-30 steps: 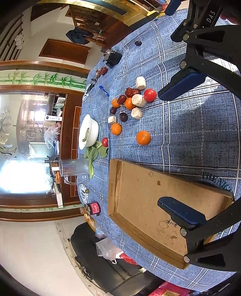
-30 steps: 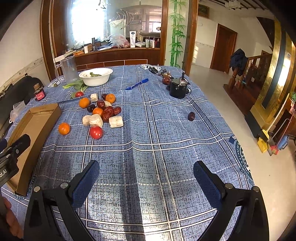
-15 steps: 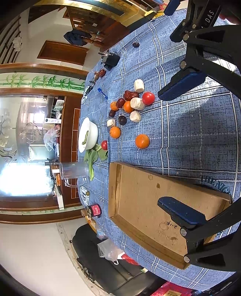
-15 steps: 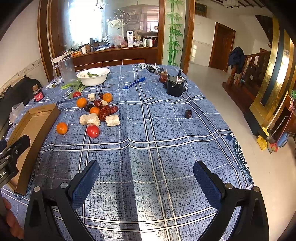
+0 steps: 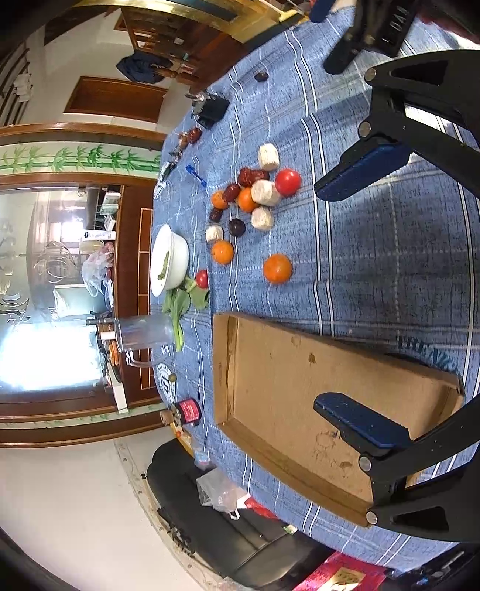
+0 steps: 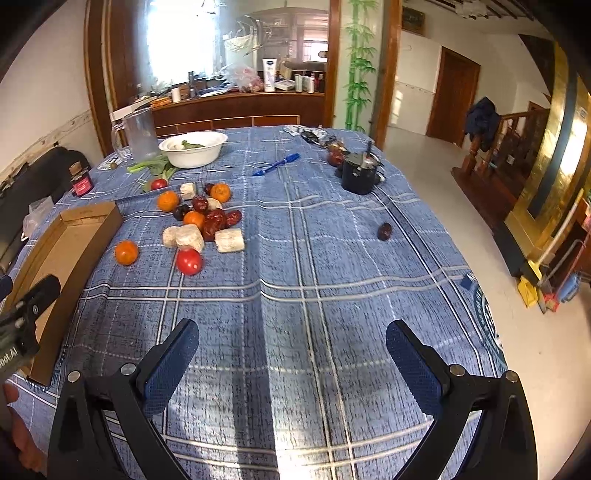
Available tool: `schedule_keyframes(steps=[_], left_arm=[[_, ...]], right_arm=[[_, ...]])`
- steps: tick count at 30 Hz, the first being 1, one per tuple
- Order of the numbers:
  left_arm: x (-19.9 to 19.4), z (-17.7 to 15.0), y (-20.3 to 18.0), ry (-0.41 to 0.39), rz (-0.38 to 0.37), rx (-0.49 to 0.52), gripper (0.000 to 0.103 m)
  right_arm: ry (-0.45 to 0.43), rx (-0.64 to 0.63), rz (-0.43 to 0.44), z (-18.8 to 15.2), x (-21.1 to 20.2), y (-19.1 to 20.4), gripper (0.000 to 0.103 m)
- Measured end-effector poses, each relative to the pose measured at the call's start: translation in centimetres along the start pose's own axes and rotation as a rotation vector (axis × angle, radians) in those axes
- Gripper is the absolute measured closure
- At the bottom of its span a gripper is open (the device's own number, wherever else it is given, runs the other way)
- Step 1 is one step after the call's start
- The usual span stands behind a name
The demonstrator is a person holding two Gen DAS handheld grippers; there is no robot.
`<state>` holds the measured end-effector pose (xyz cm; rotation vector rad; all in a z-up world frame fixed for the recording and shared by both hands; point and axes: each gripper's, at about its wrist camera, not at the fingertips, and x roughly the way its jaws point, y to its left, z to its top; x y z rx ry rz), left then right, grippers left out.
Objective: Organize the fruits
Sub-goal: 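Move the right tool toward the white cube in the fruit cluster, then close the right tool on the white cube while the left tool approaches the red tomato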
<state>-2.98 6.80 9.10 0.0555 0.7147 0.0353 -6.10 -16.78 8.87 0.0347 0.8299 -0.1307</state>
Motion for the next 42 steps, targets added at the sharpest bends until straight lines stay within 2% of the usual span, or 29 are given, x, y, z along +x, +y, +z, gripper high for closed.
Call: schedule_keyframes(steps=[4,13,20,23,25,28,32,35,36,37,38,39,42], left_arm=[[-0.1,-0.3,0.7,0.001,0.042,0.017,0.0],[0.5,-0.6,2.4,0.048,0.025,-0.016,0.0],[1.4,-0.1,2.5,0.088,0.019,-0.014,0.0],[1.7,-0.3,2.3,0.109,-0.001,-0.002,0.0],[1.7,-0.4,2.2,0.113,-0.006,0.007,0.0],[1.5,-0.4,1.8,0.116,-0.014,0.026,0.0],[1.2,-0.2,1.4,0.104,-0.022,0.044,0.0],[1.2,-0.1,0.8,0.109,-0.031,0.057,0.0],[1.3,0.0,0.6,0.111,-0.035,0.061,0.0],[1.4,0.1,0.3,0.115,-0.038,0.065,0.0],[1.6,0.2,0.0,0.123,-0.044,0.071,0.0],[1.8,0.3,-0.2,0.132,-0.048,0.076,0.0],[3.0,0.8,-1.5,0.182,-0.063,0.079,0.0]], right_arm=[[0.007,-0.052,0.048,1.5,1.5,0.5,0.001],[0.008,-0.092,0.105,3.7,4.1,1.5,0.001],[0.011,-0.149,0.099,5.8,6.8,2.1,0.002],[0.072,-0.171,0.134,6.7,9.6,2.2,0.012],[0.118,-0.185,0.157,6.9,11.2,2.5,0.031],[0.174,-0.196,0.189,6.9,13.4,3.1,0.039],[0.199,-0.205,0.244,7.1,14.6,3.8,0.039],[0.206,-0.231,0.25,7.3,15.2,4.6,0.039],[0.212,-0.243,0.243,7.3,15.5,4.8,0.046],[0.222,-0.251,0.238,7.2,15.8,5.1,0.059],[0.227,-0.254,0.236,7.1,16.1,5.1,0.06],[0.213,-0.25,0.243,7.2,15.9,5.0,0.071],[0.203,-0.229,0.264,7.4,15.5,4.7,0.071]])
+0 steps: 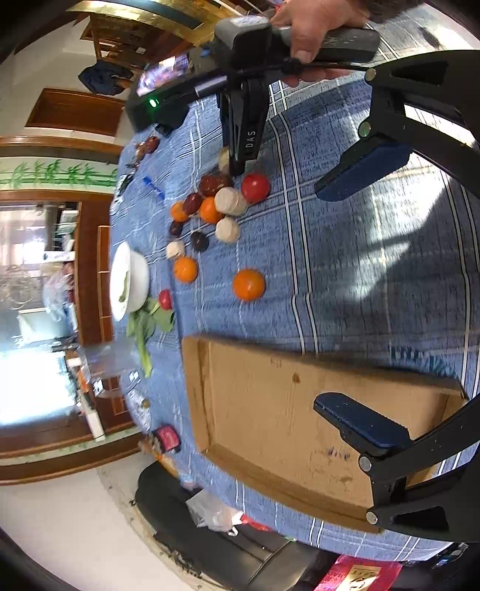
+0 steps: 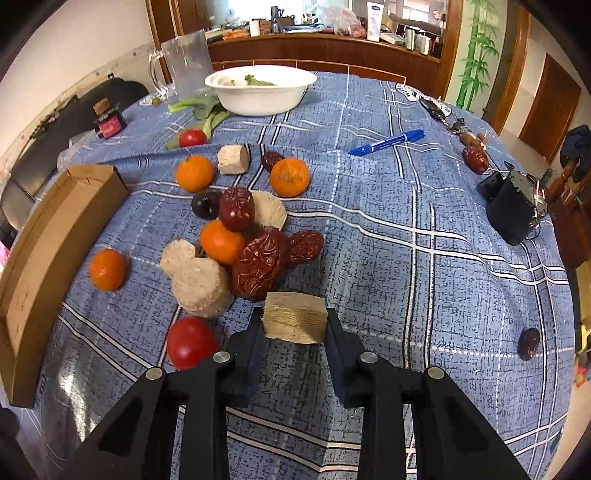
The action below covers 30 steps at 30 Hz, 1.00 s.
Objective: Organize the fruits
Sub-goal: 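Close the right tool on the white cube while the left tool approaches the red tomato, then close the left tool on the red tomato and lift it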
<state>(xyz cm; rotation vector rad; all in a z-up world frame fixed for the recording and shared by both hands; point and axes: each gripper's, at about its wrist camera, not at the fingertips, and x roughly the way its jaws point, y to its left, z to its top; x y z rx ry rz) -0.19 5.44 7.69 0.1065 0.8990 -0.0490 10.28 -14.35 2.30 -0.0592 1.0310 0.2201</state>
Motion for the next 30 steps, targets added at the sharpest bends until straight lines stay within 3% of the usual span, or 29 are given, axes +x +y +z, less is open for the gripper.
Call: schedule_keyframes(steps=[3,9,18,21,22,24,26,30], left_arm=[[1.5,1.0,-1.4,0.057,-0.046,-0.007,0.0],[5.1,2.7,-4.2,0.148,-0.247,-0.084,0.0],[9.5,4.3,-8.4,0.224,-0.17,-0.021,0.002],[10.4,4.8,-9.1,0.236,-0.144,-0.011,0.028],[11.0,4.9,-9.2,0.256,-0.151,-0.015,0.044],[11.4,5.0,-9.2,0.247,-0.144,-0.017,0.055],[11.4,5.0,-9.2,0.243,-0.147,-0.01,0.074],[11.1,4.8,-8.4,0.244,-0.188,-0.029,0.074]], right_arm=[[-0.04,0.032,0.029,-0.5,-1.6,-0.5,0.071],[-0.095,0.049,-0.023,-2.9,-5.5,-2.8,0.071],[-0.095,0.069,-0.073,-6.9,-7.0,-6.0,0.071],[-0.091,0.067,-0.063,-7.6,-6.9,-6.2,0.07],[-0.089,0.07,-0.057,-7.7,-6.9,-6.3,0.07],[-0.086,0.08,-0.043,-8.0,-6.9,-6.5,0.07],[-0.088,0.089,-0.029,-8.1,-7.0,-6.6,0.07],[-0.093,0.101,-0.024,-8.5,-7.3,-6.6,0.07]])
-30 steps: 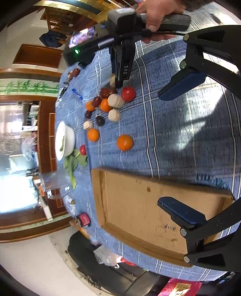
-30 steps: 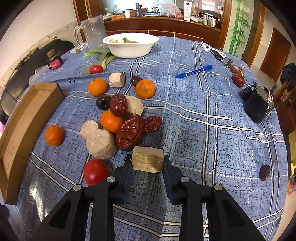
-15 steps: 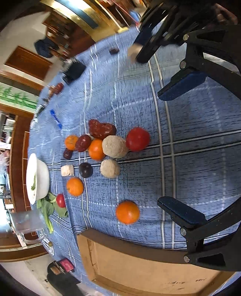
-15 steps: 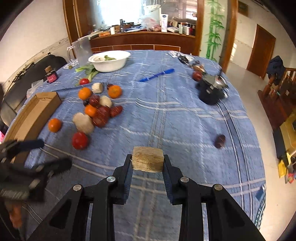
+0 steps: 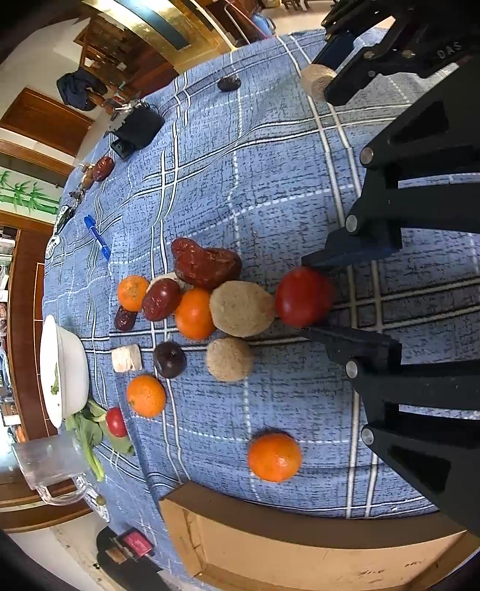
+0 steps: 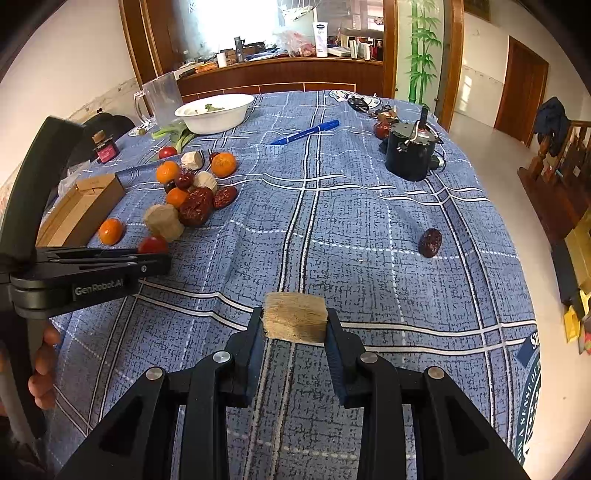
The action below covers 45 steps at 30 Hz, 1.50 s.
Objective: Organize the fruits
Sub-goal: 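Close the left tool on the red tomato and lift it, then carry the white cube and red tomato into the tray, opening both tools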
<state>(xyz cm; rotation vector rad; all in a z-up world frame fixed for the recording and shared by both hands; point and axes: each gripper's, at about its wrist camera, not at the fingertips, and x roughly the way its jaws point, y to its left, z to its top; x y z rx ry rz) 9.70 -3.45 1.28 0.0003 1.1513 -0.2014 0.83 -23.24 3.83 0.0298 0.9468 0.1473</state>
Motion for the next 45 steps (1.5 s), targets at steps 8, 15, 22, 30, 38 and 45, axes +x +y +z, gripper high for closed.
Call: schedule_keyframes(steps=[8,15,22,30,38,45], left_arm=[[-3.2,-2.5,0.5,-0.026,-0.055,0.027,0.074],[-6.4,-5.0,1.8,-0.06,-0.098,0.03,0.074],[-9.5,-6.4,6.0,-0.105,-0.128,-0.032,0.074],[-12.4,-7.4,12.3,-0.168,-0.09,-0.103,0.074],[-13.2,-8.7,20.6,-0.18,-0.027,-0.228,0.074],[-13.1,-10.2,26.2,-0.172,0.042,-0.311,0.074]], right_arm=[[-0.015,0.016,-0.008,-0.7,-1.0,0.4,0.07],[-0.017,0.005,-0.013,-1.7,-1.9,2.9,0.07],[-0.014,-0.038,0.007,-1.1,-2.0,7.5,0.07],[-0.017,-0.131,0.069,1.0,-1.5,15.0,0.07],[-0.01,-0.227,0.159,3.3,0.0,23.1,0.07],[0.009,-0.311,0.245,4.6,2.2,29.7,0.07]])
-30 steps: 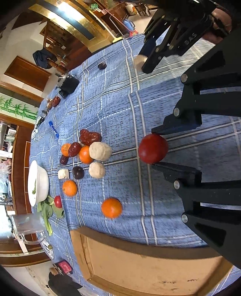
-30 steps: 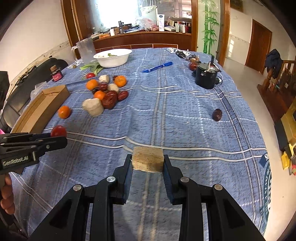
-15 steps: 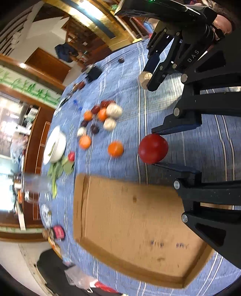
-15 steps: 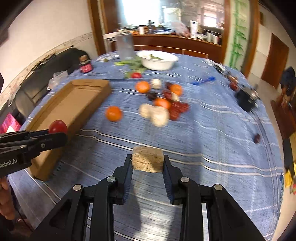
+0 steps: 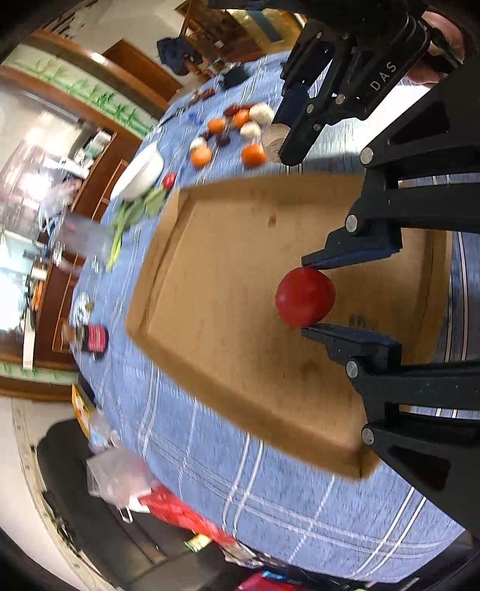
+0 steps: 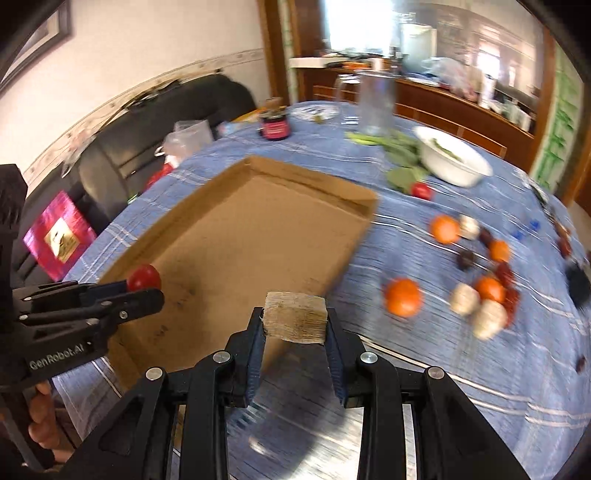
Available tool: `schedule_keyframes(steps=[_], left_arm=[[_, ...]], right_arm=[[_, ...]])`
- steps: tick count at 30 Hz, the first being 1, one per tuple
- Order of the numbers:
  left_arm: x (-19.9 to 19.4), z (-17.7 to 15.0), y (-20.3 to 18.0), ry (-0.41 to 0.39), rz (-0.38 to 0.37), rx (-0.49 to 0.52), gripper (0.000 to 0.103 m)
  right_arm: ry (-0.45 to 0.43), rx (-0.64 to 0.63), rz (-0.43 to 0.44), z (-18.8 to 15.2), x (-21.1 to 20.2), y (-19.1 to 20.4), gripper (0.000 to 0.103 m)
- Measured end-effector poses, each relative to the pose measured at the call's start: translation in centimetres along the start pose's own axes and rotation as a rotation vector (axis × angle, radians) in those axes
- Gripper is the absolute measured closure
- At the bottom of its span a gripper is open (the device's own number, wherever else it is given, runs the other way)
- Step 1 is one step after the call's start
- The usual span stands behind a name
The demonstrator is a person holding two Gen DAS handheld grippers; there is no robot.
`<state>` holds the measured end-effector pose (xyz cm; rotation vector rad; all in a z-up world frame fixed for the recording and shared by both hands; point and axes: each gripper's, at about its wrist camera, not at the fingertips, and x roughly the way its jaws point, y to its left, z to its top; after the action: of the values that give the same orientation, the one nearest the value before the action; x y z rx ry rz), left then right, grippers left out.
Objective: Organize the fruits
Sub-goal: 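Carry the white cube and red tomato into the tray, opening both tools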
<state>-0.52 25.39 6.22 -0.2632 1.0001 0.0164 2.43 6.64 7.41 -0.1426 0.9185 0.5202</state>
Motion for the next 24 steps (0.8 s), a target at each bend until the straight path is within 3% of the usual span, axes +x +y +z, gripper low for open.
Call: schedule_keyframes(steps=[6,10,21,24], left_arm=[[0.9,-0.4,2.7,0.022,0.029,-0.027,0.074],[1.5,-0.7,3.3,0.036,0.043,-0.03,0.074],[2.4,-1.3,3.9,0.053,0.07,-0.019,0.074],[2.6,-1.6,3.8,0.064,0.073,-0.017,0.073]], right_arm=[[0.073,-0.042,0.063,0.6,4.1,3.3,0.069],[0.106,-0.049,0.061,0.7,5.9,4.2,0.069],[0.145,-0.051,0.053,0.4,7.2,4.4,0.069],[0.149,-0.056,0.041,0.4,7.2,4.5,0.062]])
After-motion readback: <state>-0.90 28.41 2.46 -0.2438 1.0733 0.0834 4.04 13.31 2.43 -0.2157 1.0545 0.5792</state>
